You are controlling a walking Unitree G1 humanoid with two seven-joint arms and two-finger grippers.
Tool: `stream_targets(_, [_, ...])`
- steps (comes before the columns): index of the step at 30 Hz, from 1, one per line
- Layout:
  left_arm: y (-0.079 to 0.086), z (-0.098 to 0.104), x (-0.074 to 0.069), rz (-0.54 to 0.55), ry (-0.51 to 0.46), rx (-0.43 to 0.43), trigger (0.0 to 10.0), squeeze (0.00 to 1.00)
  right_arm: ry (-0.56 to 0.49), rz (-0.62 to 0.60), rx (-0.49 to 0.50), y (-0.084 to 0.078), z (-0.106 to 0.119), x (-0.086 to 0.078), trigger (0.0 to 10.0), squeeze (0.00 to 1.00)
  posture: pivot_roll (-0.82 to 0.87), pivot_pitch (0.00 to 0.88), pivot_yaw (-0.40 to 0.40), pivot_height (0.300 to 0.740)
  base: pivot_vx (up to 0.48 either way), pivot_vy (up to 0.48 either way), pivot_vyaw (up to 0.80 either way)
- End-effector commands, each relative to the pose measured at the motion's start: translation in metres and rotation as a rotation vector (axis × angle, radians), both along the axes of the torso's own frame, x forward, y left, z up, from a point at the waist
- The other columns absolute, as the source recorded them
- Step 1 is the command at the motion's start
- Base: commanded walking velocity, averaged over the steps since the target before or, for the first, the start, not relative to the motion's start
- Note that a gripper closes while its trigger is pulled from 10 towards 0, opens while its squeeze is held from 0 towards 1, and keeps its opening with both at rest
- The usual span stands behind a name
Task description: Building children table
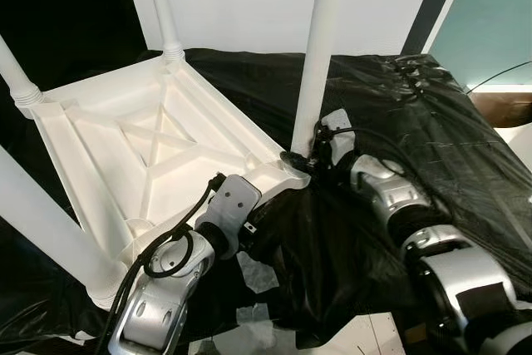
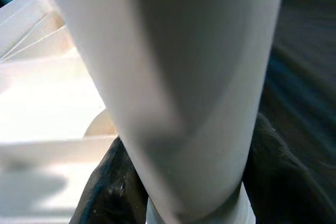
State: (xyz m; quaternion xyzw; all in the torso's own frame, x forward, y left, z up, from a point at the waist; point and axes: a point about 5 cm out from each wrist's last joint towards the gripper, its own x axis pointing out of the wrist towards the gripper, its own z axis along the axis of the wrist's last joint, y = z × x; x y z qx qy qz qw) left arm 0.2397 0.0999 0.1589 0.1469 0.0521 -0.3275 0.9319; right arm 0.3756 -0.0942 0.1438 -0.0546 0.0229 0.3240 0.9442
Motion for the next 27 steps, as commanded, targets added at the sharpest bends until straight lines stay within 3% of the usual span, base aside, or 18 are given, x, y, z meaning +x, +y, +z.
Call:
stream_targets(1, [0.007,-0.002,0.005,0.104,-0.004,0.014,10.0,0.0,0.081,-0.101,0.011,0.001,-0.018,-0.004,10.0,0.0,0.16,0.056,-0.071,0.74,0.0,0.0,0.0])
stream_targets(5, [0.013,-0.004,0.01,0.153,-0.013,0.049,10.0,0.0,0.097,-0.214,0.022,0.006,-0.023,-0.007,10.0,0.0,0.16,0.059,-0.073,0.74,0.0,0.0,0.0])
stream_targets(11, [0.016,-0.007,0.016,0.204,-0.001,0.045,10.0,0.0,0.102,-0.339,0.064,0.03,-0.032,-0.018,10.0,0.0,0.16,0.056,-0.073,0.74,0.0,0.0,0.0])
stream_targets(16, [0.018,-0.007,0.02,0.237,0.017,0.033,10.0,0.0,0.1,-0.336,0.099,0.041,-0.031,-0.026,10.0,0.0,0.16,0.058,-0.07,0.74,0.0,0.0,0.0])
stream_targets(22, [0.024,-0.006,0.022,0.267,0.018,0.032,10.0,0.0,0.069,-0.333,0.133,0.036,-0.026,-0.027,10.0,0.0,0.15,0.06,-0.064,0.74,0.0,0.0,0.0])
stream_targets(23, [0.024,-0.006,0.022,0.266,0.016,0.033,10.0,0.0,0.064,-0.337,0.145,0.034,-0.024,-0.027,10.0,0.69,0.15,0.061,-0.061,0.74,0.0,0.0,0.0])
stream_targets(25, [0.024,-0.006,0.022,0.266,0.016,0.033,10.0,0.0,0.064,-0.337,0.145,0.034,-0.024,-0.027,10.0,0.69,0.15,0.061,-0.061,0.74,0.0,0.0,0.0])
stream_targets(26, [0.024,-0.006,0.022,0.262,0.016,0.029,10.0,0.0,0.042,-0.343,0.15,0.031,-0.022,-0.028,10.0,1.0,0.15,0.061,-0.061,0.74,0.0,0.0,0.0])
stream_targets(27, [0.024,-0.005,0.022,0.258,0.013,0.028,10.0,0.0,0.025,-0.341,0.144,0.027,-0.022,-0.03,10.0,1.0,0.15,0.061,-0.061,0.74,0.0,0.0,0.0])
